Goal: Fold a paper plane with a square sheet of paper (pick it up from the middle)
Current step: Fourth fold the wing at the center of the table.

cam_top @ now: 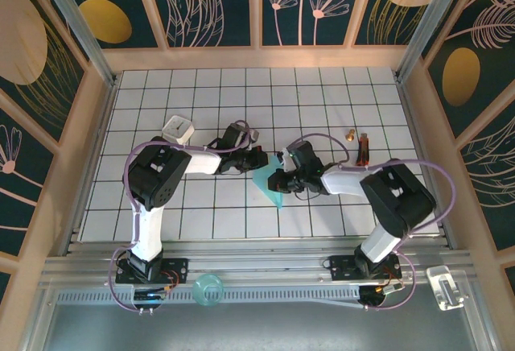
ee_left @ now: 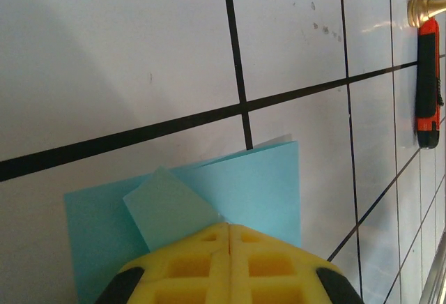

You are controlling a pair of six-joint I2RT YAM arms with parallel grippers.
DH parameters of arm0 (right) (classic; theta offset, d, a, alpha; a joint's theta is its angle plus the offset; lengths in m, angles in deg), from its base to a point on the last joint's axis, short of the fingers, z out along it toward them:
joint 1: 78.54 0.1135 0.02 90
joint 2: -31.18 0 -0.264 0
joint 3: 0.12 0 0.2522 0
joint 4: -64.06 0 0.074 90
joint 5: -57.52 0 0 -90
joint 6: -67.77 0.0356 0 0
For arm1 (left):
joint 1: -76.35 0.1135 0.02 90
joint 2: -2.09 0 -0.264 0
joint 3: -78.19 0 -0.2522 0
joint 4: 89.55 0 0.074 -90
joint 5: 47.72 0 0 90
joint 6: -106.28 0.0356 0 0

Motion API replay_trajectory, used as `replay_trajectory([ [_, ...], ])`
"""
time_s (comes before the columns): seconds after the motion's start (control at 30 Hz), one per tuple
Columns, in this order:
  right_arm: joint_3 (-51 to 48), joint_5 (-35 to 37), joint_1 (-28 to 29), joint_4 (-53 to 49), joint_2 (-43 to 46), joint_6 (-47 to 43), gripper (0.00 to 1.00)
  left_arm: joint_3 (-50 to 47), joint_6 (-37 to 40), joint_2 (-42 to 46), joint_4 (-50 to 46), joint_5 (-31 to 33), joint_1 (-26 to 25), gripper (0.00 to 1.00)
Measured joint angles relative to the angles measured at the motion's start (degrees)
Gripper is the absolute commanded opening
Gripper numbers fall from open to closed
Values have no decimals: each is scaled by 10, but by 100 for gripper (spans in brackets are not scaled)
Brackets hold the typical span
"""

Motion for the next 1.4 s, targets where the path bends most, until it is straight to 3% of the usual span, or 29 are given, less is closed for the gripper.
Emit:
replay_trajectory([
  [0.23, -13, -2, -6, 8, -13, -8, 0, 4, 20, 0, -7, 3, 0, 0],
  [0.67, -112, 7, 6, 44, 70, 1, 0, 18, 47, -2, -33, 9, -8, 0],
  [1.07, -70, 12, 4, -19, 97, 16, 0, 20, 51, -2, -35, 10, -9, 0],
  [1.4, -96, 16, -44, -47, 193, 14, 0, 12, 0, 19, -23, 10, -4, 41],
])
